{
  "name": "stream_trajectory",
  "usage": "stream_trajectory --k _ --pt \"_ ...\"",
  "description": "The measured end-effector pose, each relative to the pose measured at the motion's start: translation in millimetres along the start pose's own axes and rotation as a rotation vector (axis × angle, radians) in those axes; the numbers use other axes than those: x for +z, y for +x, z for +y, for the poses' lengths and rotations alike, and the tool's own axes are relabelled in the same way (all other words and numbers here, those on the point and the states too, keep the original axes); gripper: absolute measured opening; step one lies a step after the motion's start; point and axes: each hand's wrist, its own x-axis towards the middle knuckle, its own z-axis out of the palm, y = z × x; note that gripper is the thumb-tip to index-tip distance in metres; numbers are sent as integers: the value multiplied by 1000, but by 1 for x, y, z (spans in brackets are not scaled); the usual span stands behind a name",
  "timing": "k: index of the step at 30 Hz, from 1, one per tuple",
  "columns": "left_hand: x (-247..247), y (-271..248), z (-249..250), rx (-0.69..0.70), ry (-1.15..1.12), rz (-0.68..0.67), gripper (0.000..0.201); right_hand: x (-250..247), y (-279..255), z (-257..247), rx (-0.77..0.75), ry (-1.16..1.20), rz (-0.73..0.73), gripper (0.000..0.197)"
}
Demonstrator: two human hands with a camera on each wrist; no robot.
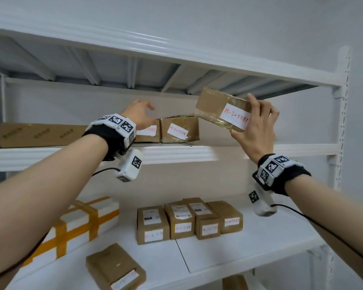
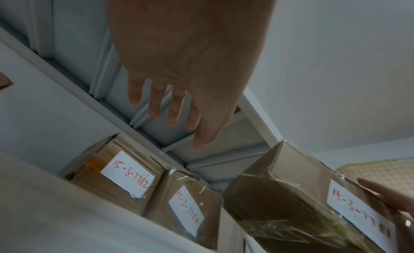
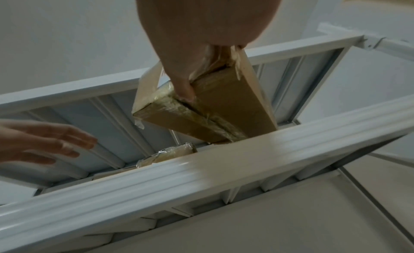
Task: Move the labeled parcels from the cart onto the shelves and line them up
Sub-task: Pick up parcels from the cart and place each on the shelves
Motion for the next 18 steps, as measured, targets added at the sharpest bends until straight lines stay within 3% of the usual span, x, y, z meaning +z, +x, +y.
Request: stream_trajectory --k 9,15,18 --pt "-12 38 -22 -83 104 -108 59 46 2 16 -6 77 38 93" --pt "7 62 1 -102 119 -282 71 62 5 29 -2 95 17 92" --pt "18 74 14 -99 133 -298 78 65 3 38 19 97 10 95"
